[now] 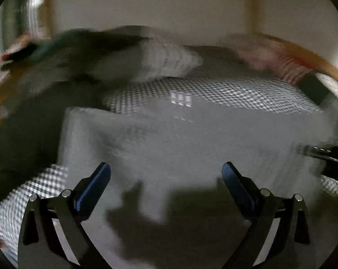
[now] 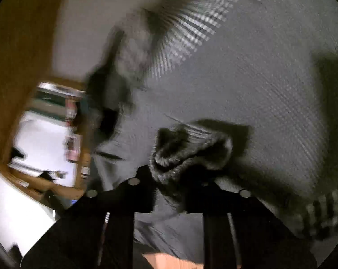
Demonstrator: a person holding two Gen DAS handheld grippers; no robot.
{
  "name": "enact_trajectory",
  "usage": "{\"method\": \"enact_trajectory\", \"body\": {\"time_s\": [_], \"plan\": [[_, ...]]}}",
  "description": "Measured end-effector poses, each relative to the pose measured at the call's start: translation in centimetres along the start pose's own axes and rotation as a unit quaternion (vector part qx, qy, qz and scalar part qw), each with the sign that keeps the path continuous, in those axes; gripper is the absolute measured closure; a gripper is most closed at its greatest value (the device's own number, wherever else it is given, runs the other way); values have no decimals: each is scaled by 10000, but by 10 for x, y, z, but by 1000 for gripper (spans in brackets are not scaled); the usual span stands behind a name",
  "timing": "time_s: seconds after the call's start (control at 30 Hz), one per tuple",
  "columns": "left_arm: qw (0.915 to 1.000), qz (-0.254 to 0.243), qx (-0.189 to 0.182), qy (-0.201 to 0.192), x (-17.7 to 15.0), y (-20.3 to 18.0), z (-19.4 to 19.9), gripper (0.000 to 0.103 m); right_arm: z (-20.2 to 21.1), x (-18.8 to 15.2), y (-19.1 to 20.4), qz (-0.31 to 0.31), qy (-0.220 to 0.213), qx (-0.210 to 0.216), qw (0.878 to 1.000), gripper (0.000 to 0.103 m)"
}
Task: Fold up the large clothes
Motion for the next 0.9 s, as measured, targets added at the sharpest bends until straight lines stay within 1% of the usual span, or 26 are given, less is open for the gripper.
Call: {"method": "enact_trajectory", "body": {"time_s": [0.03,0.07,0.1,0.13,0.17,0.2,0.23,0.27,0.3,0.33,0.37,0.4,0.43,0.47,0.5,0.53,0.57,0.6,0.63,0.7,0.73,0.77,0.8,0.83,0.87,0.9], "plan": [[9996,166,223,45,4,24,-7,6,8,3,18,268,-182,286,9991,87],[9980,488,327,242,8,57,-25,6,16,6,35,513,-323,586,9964,88],[9963,682,259,447,7,75,-37,6,29,9,60,848,-504,1071,9893,88],[9915,993,49,843,0,97,-59,6,35,13,73,1017,-605,1270,9848,88],[9867,1216,-72,1078,-6,110,-74,7,39,17,80,1139,-669,1351,9820,88],[9802,1512,-211,1261,-16,123,-88,7,40,23,84,1238,-698,1303,9812,88],[9753,1767,-390,1264,-21,131,-93,7,37,29,81,1294,-664,1107,9832,88],[9742,1882,-441,1168,-23,135,-90,7,30,35,72,1384,-532,722,9863,88],[9742,1981,-274,1043,-21,142,-86,7,24,37,62,1424,-386,352,9884,88],[9750,2004,-116,956,-20,146,-83,7,14,37,42,1479,-118,-408,9881,87],[9750,2049,-40,861,-21,153,-85,6,3,33,17,1562,229,-1301,9788,87],[9730,2144,-104,847,-24,157,-88,6,-4,29,0,1576,454,-1779,9703,85],[9721,2165,-143,886,-26,157,-93,6,-8,23,-16,1481,639,-2004,9663,84],[9746,2048,-69,908,-24,154,-94,6,0,25,-19,1239,553,-1801,9742,80],[9764,1947,-7,933,-20,150,-93,6,12,32,-17,1194,255,-1994,9723,62],[9787,1816,56,954,-17,147,-95,6,24,38,-16,1151,-87,-2317,9659,29],[9802,1747,62,935,-13,143,-94,6,48,48,-11,964,-702,-2730,9546,14],[9811,1719,30,887,-10,141,-90,7,65,52,2,874,-1115,-2700,9524,4],[9830,1696,-79,701,-5,135,-80,7,76,52,16,916,-1314,-2588,9526,4],[9863,1576,-433,208,8,119,-52,7,81,41,53,1351,-1331,-2539,9485,4],[9877,1445,-592,72,12,102,-38,7,73,30,74,1737,-1276,-2679,9390,4],[9883,1339,-729,56,10,87,-31,6,66,19,84,2019,-1222,-2810,9302,4],[9890,1213,-840,138,9,70,-32,6,43,-2,104,2525,-1098,-3101,9099,4],[9911,975,-813,391,2,50,-41,6,26,-19,107,2836,-992,-3316,8943,4],[9938,717,-558,644,-6,38,-55,6,4,-33,116,3090,-911,-3467,8809,4],[9949,545,-312,793,-13,34,-64,6,-23,-56,121,3445,-768,-3589,8641,4]]}}
Point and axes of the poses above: each gripper's, at about its wrist camera, not at the fingertips, and z roughly against the way its jaws point, y to its left, x to its top, the point moved 6 cm from there along -z, roughly the way its jaws point, and after that the axes turned 12 degrees about -x, right-handed, at the moved point
